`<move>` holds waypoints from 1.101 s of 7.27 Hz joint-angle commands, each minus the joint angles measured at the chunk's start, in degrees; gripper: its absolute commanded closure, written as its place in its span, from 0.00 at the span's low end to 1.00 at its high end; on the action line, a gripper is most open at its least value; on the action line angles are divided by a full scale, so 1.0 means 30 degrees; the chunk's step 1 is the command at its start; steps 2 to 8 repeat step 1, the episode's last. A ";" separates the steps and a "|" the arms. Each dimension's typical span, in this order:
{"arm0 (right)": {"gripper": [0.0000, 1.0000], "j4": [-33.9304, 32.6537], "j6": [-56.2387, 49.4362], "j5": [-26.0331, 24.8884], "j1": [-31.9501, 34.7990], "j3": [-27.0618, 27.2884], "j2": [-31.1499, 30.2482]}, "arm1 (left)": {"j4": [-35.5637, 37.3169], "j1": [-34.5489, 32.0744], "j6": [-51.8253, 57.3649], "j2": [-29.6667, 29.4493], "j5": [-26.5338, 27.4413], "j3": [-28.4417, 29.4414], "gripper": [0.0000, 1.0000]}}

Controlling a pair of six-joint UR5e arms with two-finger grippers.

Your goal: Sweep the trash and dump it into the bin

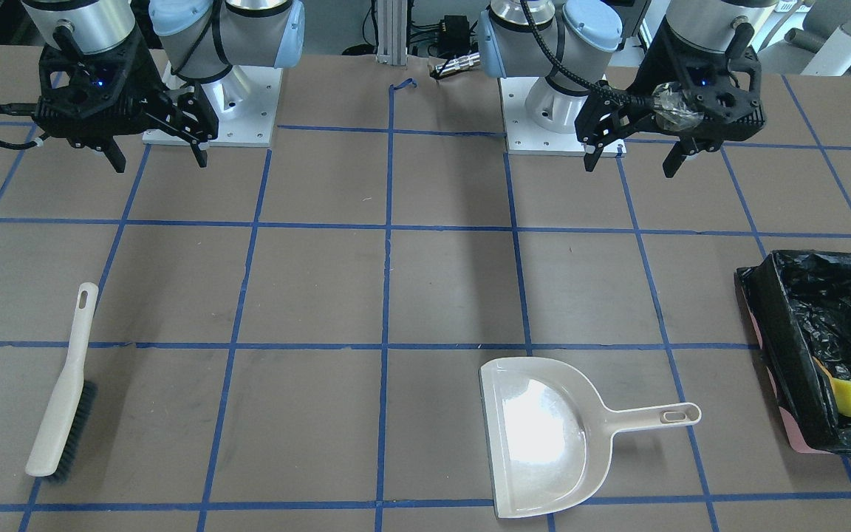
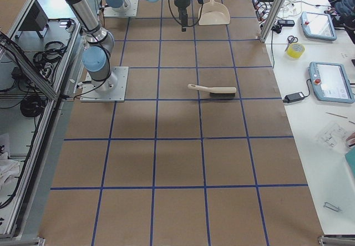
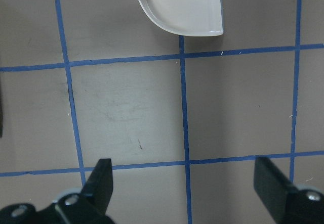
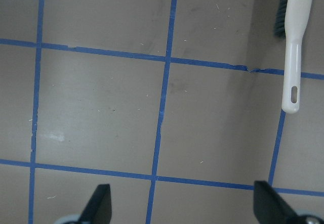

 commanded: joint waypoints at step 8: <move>0.00 0.0201 -0.0066 -0.0006 -0.0014 -0.0019 -0.0009 | 0.0034 0.0001 -0.0145 -0.0038 -0.0023 -0.0002 0.00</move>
